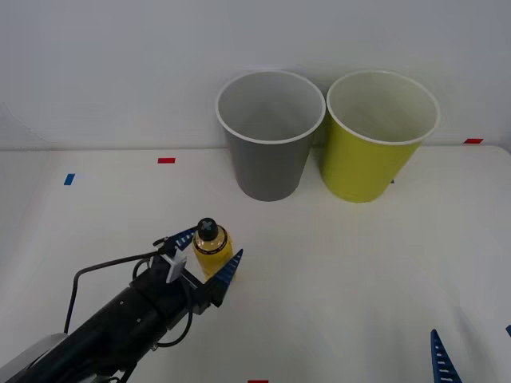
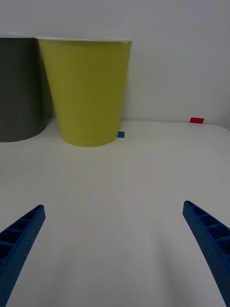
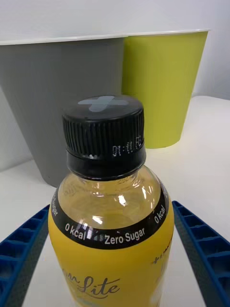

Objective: Put cans in the gray bin and PET bottles in the light green bin.

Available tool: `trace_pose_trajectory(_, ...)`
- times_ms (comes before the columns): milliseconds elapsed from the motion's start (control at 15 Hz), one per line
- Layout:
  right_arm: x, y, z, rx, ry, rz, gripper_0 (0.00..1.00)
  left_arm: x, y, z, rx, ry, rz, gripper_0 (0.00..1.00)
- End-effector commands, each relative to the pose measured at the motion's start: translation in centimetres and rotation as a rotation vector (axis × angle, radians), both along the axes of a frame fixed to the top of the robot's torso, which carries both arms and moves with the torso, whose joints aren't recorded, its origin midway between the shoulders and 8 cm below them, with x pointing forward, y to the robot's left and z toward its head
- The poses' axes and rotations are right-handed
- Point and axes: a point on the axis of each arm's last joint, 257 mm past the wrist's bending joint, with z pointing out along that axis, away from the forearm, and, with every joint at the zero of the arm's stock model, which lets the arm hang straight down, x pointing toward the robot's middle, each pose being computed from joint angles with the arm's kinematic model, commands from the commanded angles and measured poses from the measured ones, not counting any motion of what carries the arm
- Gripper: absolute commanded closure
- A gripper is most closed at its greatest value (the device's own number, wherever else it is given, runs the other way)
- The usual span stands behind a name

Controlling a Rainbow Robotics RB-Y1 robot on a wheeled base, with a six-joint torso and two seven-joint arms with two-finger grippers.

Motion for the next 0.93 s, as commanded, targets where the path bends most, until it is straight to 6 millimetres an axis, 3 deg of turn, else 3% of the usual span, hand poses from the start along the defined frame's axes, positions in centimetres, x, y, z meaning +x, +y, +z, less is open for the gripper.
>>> trace_pose_trajectory(67, 0.0, 0.0, 0.0, 0.0, 0.0, 0.0, 0.0, 0.0, 0.0, 0.0, 0.008, -0.005, -0.001, 1.0)
trace_pose_trajectory(533, 0.0, 0.0, 0.0, 0.0, 0.0, 0.0, 0.0, -1.4, -0.4, -0.3, 0.026, 0.035, -0.014, 1.0)
trace_pose_trajectory(733, 0.0, 0.0, 0.0, 0.0, 0.0, 0.0, 0.0, -1.7, -0.7, 1.2, 0.085, 0.09, -0.016, 1.0)
trace_pose_trajectory(933, 0.0, 0.0, 0.0, 0.0, 0.0, 0.0, 0.0, -1.7, -0.1, 4.1, 0.194, 0.136, 0.0, 1.0)
